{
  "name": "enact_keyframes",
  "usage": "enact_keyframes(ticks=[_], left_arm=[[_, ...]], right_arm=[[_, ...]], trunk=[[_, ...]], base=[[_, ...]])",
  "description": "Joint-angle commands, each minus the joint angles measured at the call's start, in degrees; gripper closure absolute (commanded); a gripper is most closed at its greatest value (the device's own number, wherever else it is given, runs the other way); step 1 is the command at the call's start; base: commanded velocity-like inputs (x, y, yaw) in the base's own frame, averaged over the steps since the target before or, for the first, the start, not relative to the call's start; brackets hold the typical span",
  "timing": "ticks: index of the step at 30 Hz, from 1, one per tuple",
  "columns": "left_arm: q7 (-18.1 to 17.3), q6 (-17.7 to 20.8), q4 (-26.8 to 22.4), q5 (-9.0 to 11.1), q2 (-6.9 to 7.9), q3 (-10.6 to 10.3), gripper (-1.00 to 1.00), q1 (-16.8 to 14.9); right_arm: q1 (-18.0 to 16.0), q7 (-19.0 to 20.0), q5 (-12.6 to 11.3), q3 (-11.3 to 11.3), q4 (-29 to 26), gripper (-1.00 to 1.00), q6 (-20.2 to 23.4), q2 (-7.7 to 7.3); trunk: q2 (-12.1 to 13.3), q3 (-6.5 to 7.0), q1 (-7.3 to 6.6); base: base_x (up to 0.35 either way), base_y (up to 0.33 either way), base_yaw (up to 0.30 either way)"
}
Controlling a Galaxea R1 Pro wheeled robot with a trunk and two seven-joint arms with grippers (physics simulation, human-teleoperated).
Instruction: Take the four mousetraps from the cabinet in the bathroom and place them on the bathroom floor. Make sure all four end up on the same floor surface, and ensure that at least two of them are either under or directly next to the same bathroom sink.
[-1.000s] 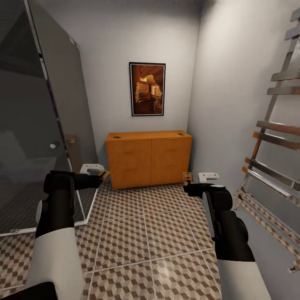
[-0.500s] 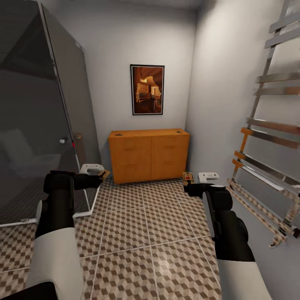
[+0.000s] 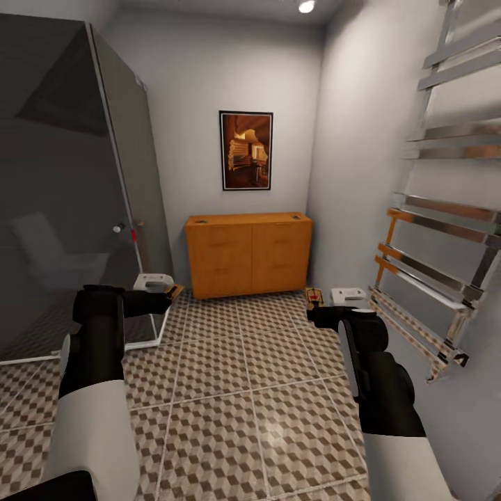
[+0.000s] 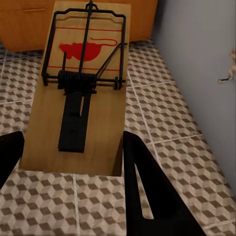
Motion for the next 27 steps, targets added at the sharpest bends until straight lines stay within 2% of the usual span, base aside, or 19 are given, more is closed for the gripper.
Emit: enact_keyframes(ticks=[1, 7, 27], left_arm=[[-0.6, 0.24, -0.05, -0.46, -0.05, 0.12, 1.0, -0.08], [-0.68, 0.24, -0.05, -0.49, -0.02, 0.12, 1.0, -0.08], [-0.86, 0.24, -0.05, -0.5, 0.04, 0.12, 1.0, -0.08]], right_arm=[[-0.05, 0.14, 0.18, -0.07, -0.04, 1.0, 0.23, 0.04], [-0.05, 0.05, 0.31, -0.04, -0.07, 1.0, 0.23, 0.04], [-0.05, -0.33, 0.35, 0.16, -0.09, 1.0, 0.23, 0.08]], trunk=[[-0.04, -0.07, -0.04], [-0.04, -0.07, -0.04], [-0.04, -0.07, -0.04]], base=[[-0.264, 0.0, 0.0], [-0.084, 0.0, -0.091], [-0.002, 0.0, -0.273]])
